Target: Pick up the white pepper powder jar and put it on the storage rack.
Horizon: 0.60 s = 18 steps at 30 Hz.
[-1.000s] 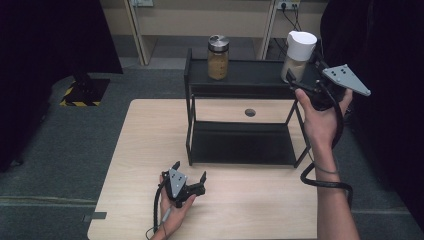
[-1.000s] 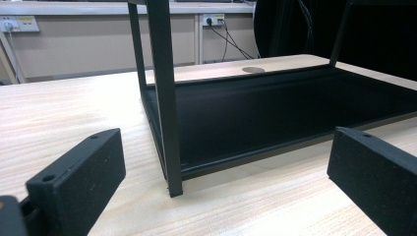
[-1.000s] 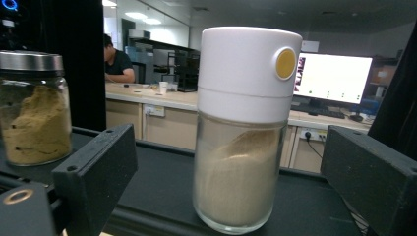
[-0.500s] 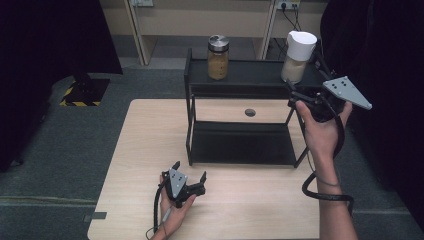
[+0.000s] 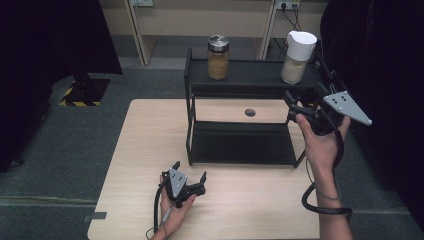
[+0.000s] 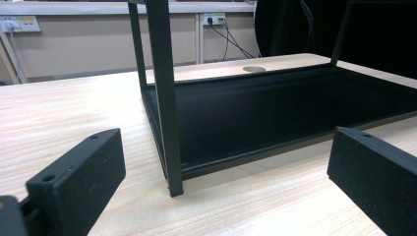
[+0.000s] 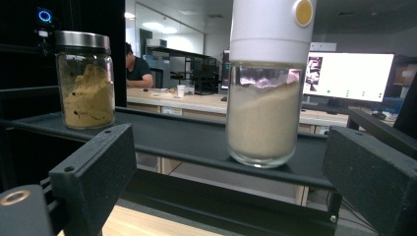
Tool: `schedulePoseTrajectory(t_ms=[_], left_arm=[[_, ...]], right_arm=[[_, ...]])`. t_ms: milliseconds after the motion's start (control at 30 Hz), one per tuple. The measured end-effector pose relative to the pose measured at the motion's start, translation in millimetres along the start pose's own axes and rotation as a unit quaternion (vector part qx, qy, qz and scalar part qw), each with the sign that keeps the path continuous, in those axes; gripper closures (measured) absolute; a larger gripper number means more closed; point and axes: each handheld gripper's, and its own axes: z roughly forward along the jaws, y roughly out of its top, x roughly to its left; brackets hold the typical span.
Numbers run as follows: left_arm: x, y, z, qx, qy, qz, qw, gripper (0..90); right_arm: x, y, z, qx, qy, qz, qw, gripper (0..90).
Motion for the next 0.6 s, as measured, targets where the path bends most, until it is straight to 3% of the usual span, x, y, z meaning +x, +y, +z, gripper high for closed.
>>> schedulePoseTrajectory(t_ms=[267,600], left_arm=[[-0.3,-0.2,-0.1,0.0,0.001,0.001,1.0,0.2],[-0.4,-0.3,-0.1,-0.001,0.001,0.001,1.0,0.2]], right_arm=[[2.1,-12.3,-8.9,0.003,-0.005,-0.01,0.9999,6.3],[-0.8,-28.0,-18.9,0.01,-0.01,-0.005,0.9999,6.3]])
